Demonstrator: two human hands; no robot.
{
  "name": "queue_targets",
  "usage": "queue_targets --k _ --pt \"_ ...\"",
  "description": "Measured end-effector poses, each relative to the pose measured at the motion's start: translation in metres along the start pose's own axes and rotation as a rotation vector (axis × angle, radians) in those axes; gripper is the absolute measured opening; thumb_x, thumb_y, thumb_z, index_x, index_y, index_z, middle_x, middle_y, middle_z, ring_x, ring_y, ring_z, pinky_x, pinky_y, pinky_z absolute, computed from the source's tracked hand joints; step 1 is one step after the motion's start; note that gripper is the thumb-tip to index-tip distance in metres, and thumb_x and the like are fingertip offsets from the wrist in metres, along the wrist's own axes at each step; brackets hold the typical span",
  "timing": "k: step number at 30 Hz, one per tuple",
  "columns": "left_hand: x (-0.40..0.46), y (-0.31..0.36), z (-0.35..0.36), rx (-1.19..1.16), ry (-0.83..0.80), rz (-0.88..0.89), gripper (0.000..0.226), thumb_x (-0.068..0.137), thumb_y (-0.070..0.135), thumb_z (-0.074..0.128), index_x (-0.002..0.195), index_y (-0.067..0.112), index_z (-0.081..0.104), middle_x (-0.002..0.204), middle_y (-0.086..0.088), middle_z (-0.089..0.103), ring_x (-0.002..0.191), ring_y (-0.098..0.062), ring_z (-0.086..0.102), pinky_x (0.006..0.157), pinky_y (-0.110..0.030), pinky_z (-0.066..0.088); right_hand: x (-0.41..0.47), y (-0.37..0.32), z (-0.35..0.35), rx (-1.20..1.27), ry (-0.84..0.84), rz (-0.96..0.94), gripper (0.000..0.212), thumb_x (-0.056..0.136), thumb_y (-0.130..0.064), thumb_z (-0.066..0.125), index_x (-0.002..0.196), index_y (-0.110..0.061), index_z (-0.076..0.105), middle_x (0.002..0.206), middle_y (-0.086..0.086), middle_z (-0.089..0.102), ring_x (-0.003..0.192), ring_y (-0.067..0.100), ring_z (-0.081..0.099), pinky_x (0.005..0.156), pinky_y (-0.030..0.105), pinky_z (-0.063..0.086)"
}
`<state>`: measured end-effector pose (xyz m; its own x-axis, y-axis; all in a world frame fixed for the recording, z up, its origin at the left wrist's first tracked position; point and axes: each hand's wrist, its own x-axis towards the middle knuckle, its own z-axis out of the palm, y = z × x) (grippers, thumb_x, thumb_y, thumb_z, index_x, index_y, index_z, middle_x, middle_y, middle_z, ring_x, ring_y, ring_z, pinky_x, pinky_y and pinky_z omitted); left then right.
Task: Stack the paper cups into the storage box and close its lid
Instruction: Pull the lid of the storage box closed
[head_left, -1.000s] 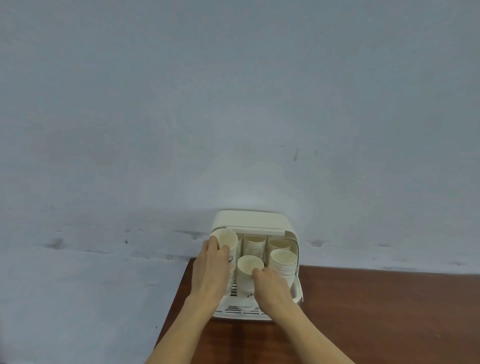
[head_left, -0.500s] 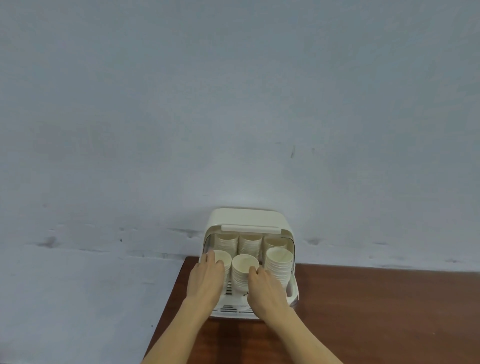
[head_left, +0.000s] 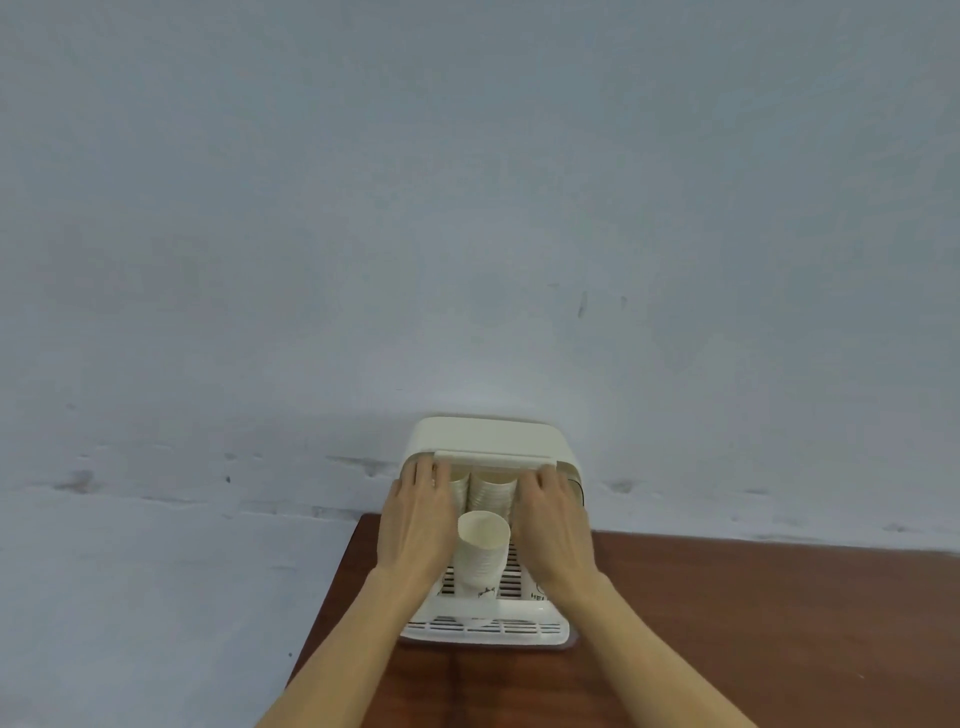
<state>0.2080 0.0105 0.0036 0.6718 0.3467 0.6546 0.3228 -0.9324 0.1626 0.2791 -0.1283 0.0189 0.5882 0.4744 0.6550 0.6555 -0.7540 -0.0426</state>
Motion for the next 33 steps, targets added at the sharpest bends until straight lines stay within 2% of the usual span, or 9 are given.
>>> queue_targets --k 1,3,7,10,14,17,21,27,33 --pt "0.006 -0.001 -0.001 -0.015 0.013 0.026 0.046 0.072 -0.001 0.064 0.117 0.003 0.058 0.117 -0.012 0.059 0.104 -0.029 0.057 0.080 -0.036 0.052 0.008 0.005 -0.001 -0.013 0.032 0.015 0.031 0.059 0.002 0.071 0.085 -0.010 0.061 0.083 0.007 0.058 0.072 0.025 0.054 0.051 0.027 0.036" --pt "0.019 -0.004 -0.003 -0.003 0.009 0.073 0.053 0.072 -0.001 0.061 0.125 0.003 0.054 0.127 -0.012 0.055 0.113 -0.030 0.053 0.085 -0.039 0.049 0.021 0.015 -0.002 -0.031 0.041 0.048 0.037 0.065 0.002 0.067 0.100 -0.005 0.061 0.098 0.012 0.058 0.086 0.030 0.054 0.066 0.034 0.047" --pt "0.034 -0.014 -0.003 0.061 -0.071 0.140 0.052 0.079 -0.001 0.057 0.129 0.008 0.053 0.129 -0.006 0.056 0.119 -0.026 0.050 0.093 -0.037 0.042 0.031 0.028 -0.007 -0.071 -0.152 0.067 0.042 0.082 0.000 0.041 0.123 -0.004 0.052 0.131 0.014 0.046 0.119 0.032 0.043 0.093 0.037 0.039" --pt "0.037 -0.018 0.000 0.052 -0.117 0.203 0.036 0.083 -0.002 0.052 0.113 0.017 0.059 0.113 0.001 0.058 0.109 -0.021 0.053 0.089 -0.032 0.036 0.027 0.036 0.000 -0.026 -0.257 0.047 0.039 0.081 0.003 0.040 0.115 -0.008 0.056 0.128 0.010 0.047 0.112 0.028 0.047 0.090 0.033 0.040" --pt "0.040 -0.020 0.006 -0.015 -0.119 0.179 0.047 0.089 0.004 0.054 0.134 0.016 0.046 0.125 -0.001 0.055 0.112 -0.022 0.052 0.092 -0.033 0.037 0.026 0.042 0.006 0.059 -0.223 0.049 0.053 0.079 0.006 0.039 0.129 -0.008 0.044 0.126 0.009 0.046 0.108 0.028 0.048 0.089 0.033 0.038" --pt "0.044 -0.018 0.008 -0.018 -0.121 0.173 0.047 0.088 0.004 0.056 0.133 0.014 0.047 0.126 -0.002 0.053 0.115 -0.022 0.048 0.093 -0.032 0.037 0.029 0.046 0.005 0.060 -0.231 0.038 0.064 0.079 0.006 0.038 0.141 -0.009 0.032 0.125 0.010 0.044 0.107 0.028 0.045 0.089 0.033 0.039" --pt "0.044 -0.016 0.007 -0.046 -0.130 0.157 0.022 0.089 0.003 0.054 0.106 0.016 0.060 0.110 0.000 0.053 0.101 -0.019 0.047 0.081 -0.026 0.034 0.026 0.050 0.004 0.083 -0.256 0.035 0.043 0.078 0.007 0.037 0.116 -0.007 0.051 0.117 0.011 0.044 0.098 0.027 0.045 0.083 0.031 0.040" --pt "0.030 -0.013 0.004 -0.130 -0.089 0.156 0.018 0.089 0.001 0.053 0.095 0.013 0.063 0.100 -0.002 0.056 0.094 -0.021 0.050 0.076 -0.026 0.032 0.007 0.051 0.004 0.145 -0.188 0.026 0.030 0.088 0.003 0.044 0.111 -0.012 0.056 0.109 0.005 0.048 0.090 0.021 0.048 0.075 0.026 0.042" --pt "0.004 -0.015 0.002 -0.163 -0.080 0.172 0.011 0.087 0.005 0.060 0.089 0.013 0.065 0.093 -0.002 0.061 0.092 -0.021 0.052 0.071 -0.023 0.029 -0.012 0.050 0.006 0.169 -0.174 0.043 0.023 0.086 0.003 0.052 0.102 -0.011 0.059 0.109 0.002 0.050 0.082 0.022 0.053 0.071 0.033 0.048"
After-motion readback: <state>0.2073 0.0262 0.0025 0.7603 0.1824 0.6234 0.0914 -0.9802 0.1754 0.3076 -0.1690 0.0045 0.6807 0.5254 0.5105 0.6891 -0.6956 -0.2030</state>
